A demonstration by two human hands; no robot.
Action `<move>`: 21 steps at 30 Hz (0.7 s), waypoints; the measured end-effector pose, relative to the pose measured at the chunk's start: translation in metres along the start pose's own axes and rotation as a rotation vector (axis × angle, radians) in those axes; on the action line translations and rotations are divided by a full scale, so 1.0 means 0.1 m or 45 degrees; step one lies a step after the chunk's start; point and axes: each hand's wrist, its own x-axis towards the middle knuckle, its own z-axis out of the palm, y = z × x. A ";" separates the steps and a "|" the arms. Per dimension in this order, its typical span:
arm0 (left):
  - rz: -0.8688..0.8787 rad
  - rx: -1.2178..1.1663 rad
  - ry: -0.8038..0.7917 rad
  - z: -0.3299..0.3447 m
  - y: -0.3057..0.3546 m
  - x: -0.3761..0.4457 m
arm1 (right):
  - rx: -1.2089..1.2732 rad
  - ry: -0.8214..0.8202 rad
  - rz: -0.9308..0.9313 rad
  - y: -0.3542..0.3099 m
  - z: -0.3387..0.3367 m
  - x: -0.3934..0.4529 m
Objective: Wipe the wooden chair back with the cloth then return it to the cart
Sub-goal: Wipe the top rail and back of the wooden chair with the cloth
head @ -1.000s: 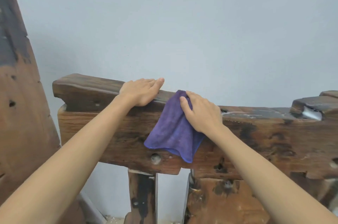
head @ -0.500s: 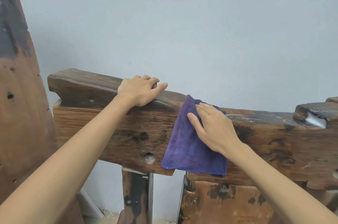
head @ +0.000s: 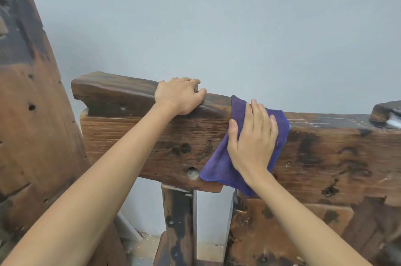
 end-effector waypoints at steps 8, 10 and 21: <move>-0.004 0.003 0.074 0.03 0.00 0.00 | -0.107 -0.069 -0.146 -0.29 0.45 -0.68; -0.004 0.007 0.077 0.03 0.01 0.01 | -0.062 -0.170 -0.331 -0.47 0.49 -0.75; 0.069 -0.033 0.002 -0.06 -0.13 -0.05 | 0.015 -0.820 -1.145 -0.78 0.55 -0.62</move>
